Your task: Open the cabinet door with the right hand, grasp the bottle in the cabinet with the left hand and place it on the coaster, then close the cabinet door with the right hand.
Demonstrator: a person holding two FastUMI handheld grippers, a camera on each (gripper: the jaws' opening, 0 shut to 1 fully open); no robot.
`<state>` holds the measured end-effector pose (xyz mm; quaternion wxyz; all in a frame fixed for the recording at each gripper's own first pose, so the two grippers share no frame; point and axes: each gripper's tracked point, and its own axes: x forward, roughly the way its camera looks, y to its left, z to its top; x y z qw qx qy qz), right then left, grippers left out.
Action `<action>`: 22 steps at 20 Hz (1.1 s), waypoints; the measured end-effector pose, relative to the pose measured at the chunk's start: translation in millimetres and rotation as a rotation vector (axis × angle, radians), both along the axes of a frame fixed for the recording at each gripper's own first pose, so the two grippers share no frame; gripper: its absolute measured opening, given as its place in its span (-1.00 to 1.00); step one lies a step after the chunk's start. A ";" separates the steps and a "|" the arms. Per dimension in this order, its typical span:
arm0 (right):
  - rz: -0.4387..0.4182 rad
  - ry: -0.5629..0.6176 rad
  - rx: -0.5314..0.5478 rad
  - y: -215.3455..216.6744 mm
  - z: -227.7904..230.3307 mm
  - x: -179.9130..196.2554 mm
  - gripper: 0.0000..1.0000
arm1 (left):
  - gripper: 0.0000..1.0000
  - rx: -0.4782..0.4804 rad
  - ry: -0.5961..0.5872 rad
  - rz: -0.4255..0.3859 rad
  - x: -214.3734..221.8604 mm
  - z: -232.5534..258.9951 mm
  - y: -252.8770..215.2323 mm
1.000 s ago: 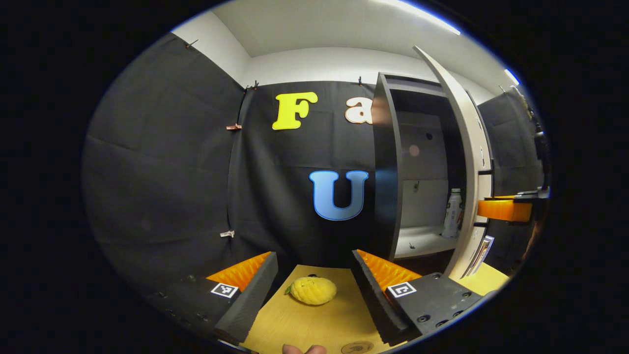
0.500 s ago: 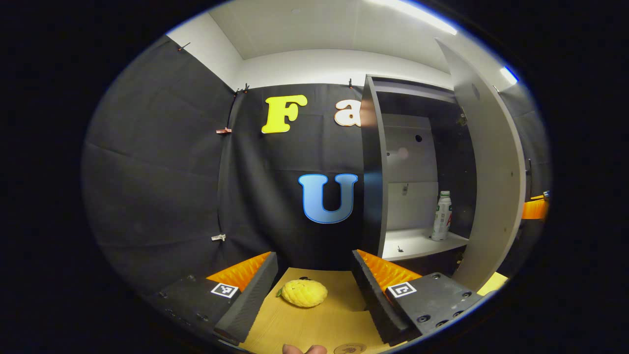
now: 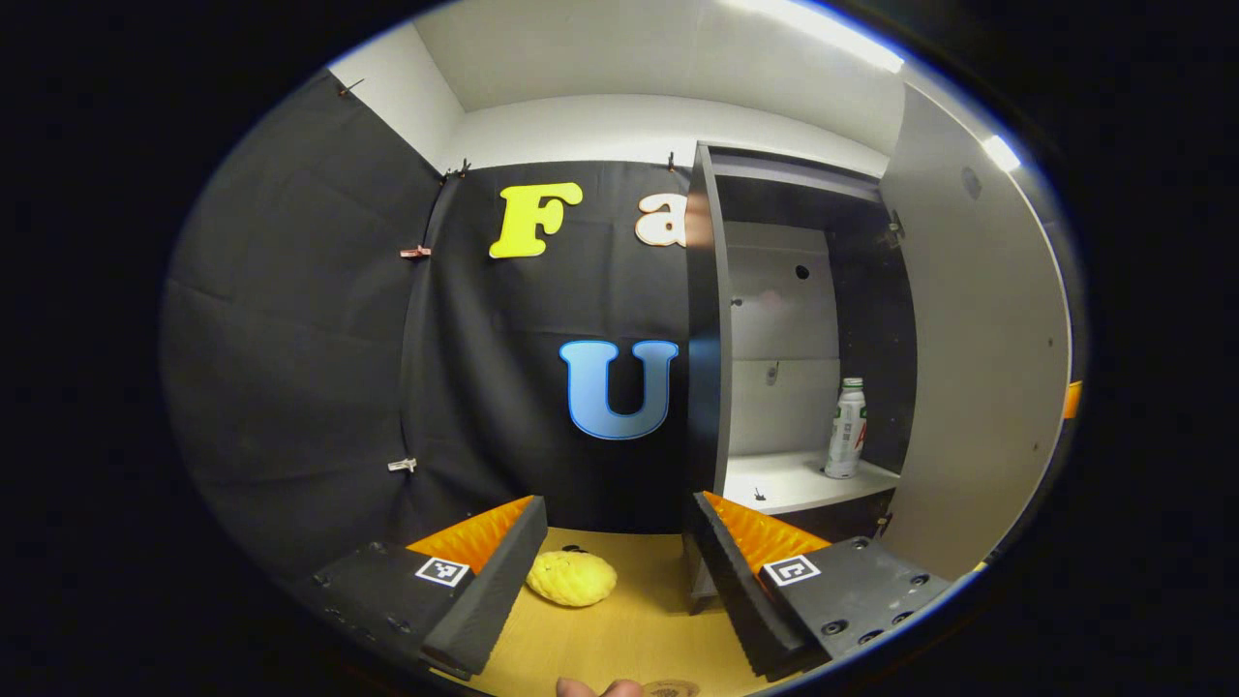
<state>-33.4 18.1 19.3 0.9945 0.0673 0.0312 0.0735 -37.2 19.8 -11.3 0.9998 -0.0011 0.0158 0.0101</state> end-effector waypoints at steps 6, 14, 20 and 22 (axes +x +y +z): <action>-0.059 0.020 -0.010 -38.2 -1.6 -0.1 -0.75 | 0.89 0.005 -0.002 -0.018 8.4 1.2 -14.6; -0.044 0.042 0.015 -66.0 -4.6 -4.2 -0.75 | 0.89 0.006 0.015 -0.056 28.0 -4.4 -50.9; -0.101 0.045 0.019 -108.6 -7.2 -2.7 -0.75 | 0.84 0.001 0.010 -0.110 45.7 -7.3 -98.1; -0.087 0.049 0.048 -110.7 -7.3 -4.1 -0.75 | 0.89 -0.001 0.013 -0.132 52.0 -8.1 -117.2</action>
